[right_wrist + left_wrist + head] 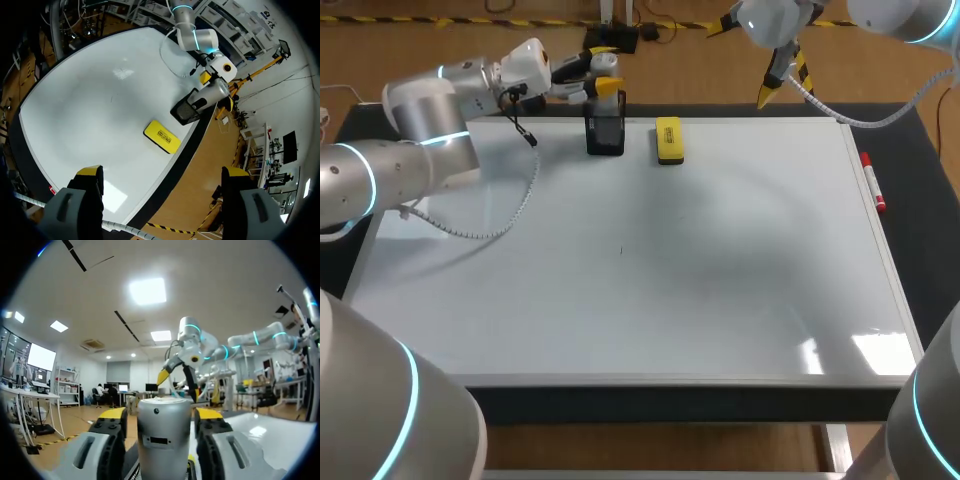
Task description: Pick up the inspection probe, press it on each red-marked spot on the whiteboard one by one, put down the probe, pick up the eraser, and wipe off all the red marks.
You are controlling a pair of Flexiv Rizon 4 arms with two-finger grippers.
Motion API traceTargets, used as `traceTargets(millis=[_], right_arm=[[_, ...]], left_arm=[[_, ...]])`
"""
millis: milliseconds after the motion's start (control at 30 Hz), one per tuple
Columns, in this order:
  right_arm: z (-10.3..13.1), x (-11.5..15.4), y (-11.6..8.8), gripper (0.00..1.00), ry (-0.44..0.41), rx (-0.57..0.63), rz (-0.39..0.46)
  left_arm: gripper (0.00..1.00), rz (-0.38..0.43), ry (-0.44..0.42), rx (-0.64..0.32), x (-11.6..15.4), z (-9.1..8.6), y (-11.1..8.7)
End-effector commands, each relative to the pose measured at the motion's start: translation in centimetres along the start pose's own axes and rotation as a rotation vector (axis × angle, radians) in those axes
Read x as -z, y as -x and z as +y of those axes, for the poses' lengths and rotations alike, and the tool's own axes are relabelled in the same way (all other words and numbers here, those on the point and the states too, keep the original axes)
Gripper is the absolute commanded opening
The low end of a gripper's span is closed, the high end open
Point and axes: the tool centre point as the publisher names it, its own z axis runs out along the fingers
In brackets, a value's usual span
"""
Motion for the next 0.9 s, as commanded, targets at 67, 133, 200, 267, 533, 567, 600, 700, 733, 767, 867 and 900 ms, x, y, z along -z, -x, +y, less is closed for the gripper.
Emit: traceTargets(millis=[67, 133, 200, 267, 533, 567, 600, 700, 733, 767, 867, 900], right_arm=[[0.0, 0.1, 0.0, 1.00, -0.003, 0.001, 0.004], [0.0, 0.1, 0.0, 1.00, -0.003, 0.001, 0.004], [0.0, 0.1, 0.0, 1.00, -0.003, 0.001, 0.004], [0.0, 0.1, 0.0, 1.00, -0.003, 0.001, 0.004], [0.0, 0.1, 0.0, 1.00, -0.003, 0.001, 0.004], [0.0, 0.1, 0.0, 1.00, -0.003, 0.001, 0.004], [0.0, 0.1, 0.0, 1.00, -0.003, 0.001, 0.004], [0.0, 0.1, 0.0, 1.00, -0.003, 0.001, 0.004], [0.0, 0.1, 0.0, 1.00, -0.003, 0.001, 0.004], [0.0, 0.1, 0.0, 1.00, -0.003, 0.001, 0.004], [0.0, 0.1, 0.0, 1.00, -0.003, 0.001, 0.004], [0.0, 0.1, 0.0, 1.00, -0.003, 0.001, 0.004]], left_arm=[[1.00, 0.012, 0.034, -0.016, 0.0, -0.4, 0.1], [1.00, 0.008, 0.044, -0.025, 0.1, -0.7, -0.1], [1.00, 0.005, 0.063, -0.038, 0.2, -1.1, -0.2], [1.00, -0.008, 0.093, -0.054, 0.5, -1.5, -0.3], [1.00, -0.046, 0.283, -0.139, 1.6, -2.7, -1.4], [1.00, -0.052, 0.302, -0.146, 1.8, -2.9, -1.5], [1.00, -0.062, 0.320, -0.154, 2.0, -3.1, -1.7], [1.00, -0.099, 0.398, -0.190, 2.6, -3.6, -2.0], [1.00, -0.111, 0.431, -0.206, 2.8, -3.7, -2.2], [1.00, -0.124, 0.456, -0.213, 2.9, -3.9, -2.3], [1.00, -0.158, 0.522, -0.244, 3.5, -4.4, -2.6], [1.00, -0.171, 0.548, -0.259, 3.7, -4.6, -2.7]])
